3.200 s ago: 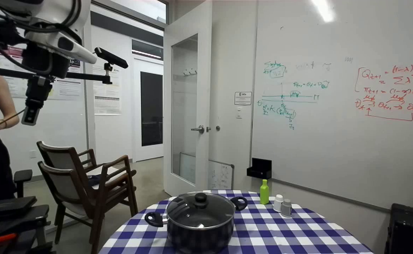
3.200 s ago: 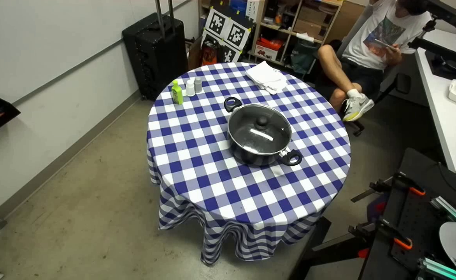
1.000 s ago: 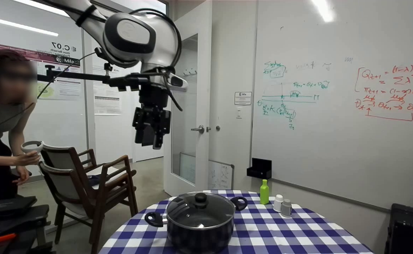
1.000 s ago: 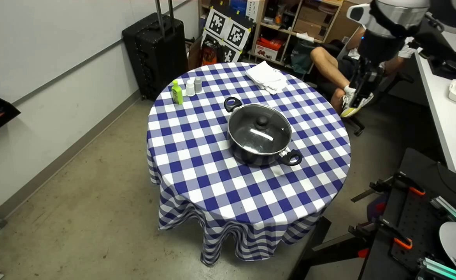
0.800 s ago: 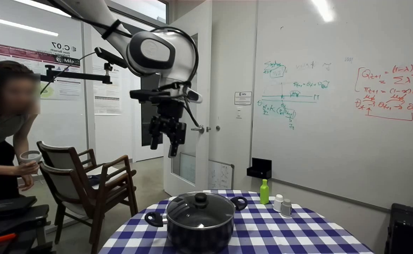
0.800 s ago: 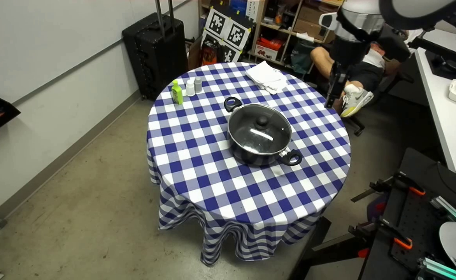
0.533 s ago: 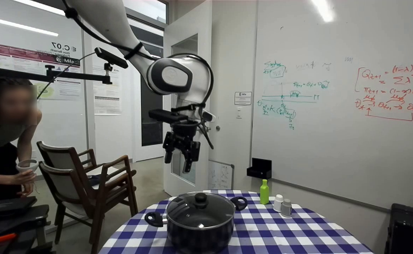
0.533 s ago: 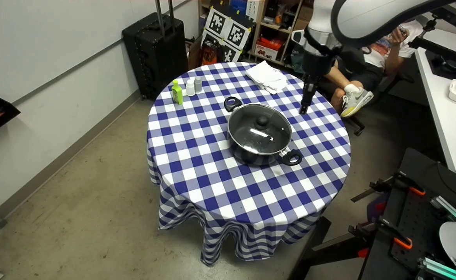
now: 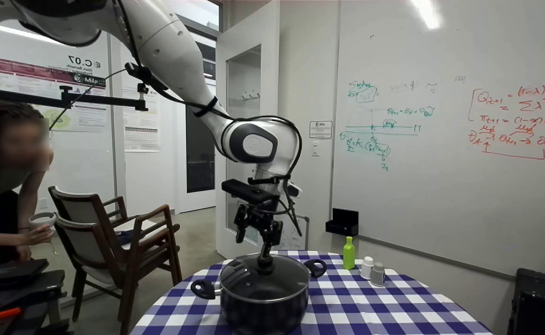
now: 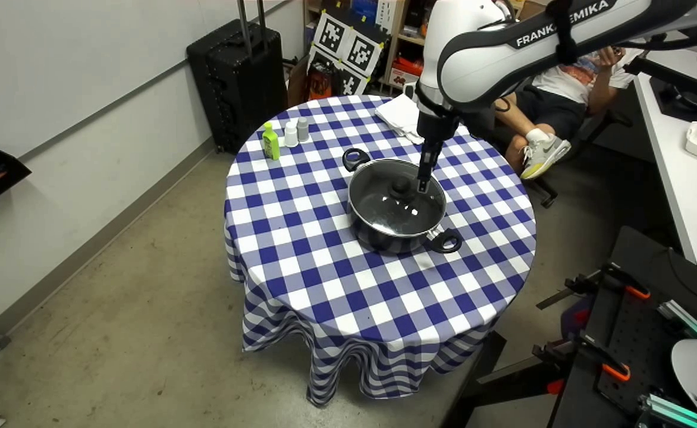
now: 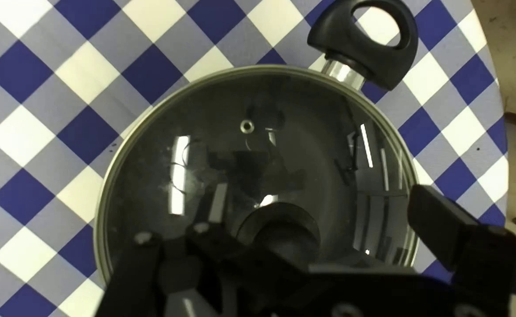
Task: Take the lid off the pot
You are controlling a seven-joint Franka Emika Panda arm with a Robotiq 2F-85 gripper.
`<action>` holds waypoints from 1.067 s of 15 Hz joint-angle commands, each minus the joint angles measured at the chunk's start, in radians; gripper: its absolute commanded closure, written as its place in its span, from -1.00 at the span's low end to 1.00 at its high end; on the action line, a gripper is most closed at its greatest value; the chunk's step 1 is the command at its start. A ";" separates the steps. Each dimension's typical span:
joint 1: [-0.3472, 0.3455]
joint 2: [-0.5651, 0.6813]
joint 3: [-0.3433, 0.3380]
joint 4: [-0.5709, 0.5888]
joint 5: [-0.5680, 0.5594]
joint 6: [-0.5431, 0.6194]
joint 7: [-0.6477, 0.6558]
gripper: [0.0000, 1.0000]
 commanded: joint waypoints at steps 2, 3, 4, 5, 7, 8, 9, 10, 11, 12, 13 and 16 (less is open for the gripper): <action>0.006 0.097 0.012 0.151 -0.046 -0.037 0.039 -1.00; 0.011 0.108 0.007 0.169 -0.056 -0.042 0.051 -1.00; 0.011 0.114 0.008 0.179 -0.061 -0.040 0.054 -1.00; 0.013 0.122 0.007 0.191 -0.067 -0.042 0.066 -1.00; 0.013 0.134 0.013 0.203 -0.070 -0.043 0.070 -1.00; 0.018 0.142 0.013 0.207 -0.076 -0.044 0.076 -1.00; 0.021 0.148 0.013 0.212 -0.079 -0.046 0.083 -1.00; 0.032 0.157 0.005 0.216 -0.094 -0.046 0.097 -1.00; 0.037 0.165 0.003 0.222 -0.105 -0.048 0.105 -1.00; 0.045 0.171 0.000 0.225 -0.117 -0.048 0.119 -1.00; 0.050 0.178 0.000 0.228 -0.126 -0.047 0.131 -1.00; 0.066 0.191 -0.004 0.239 -0.151 -0.050 0.165 -1.00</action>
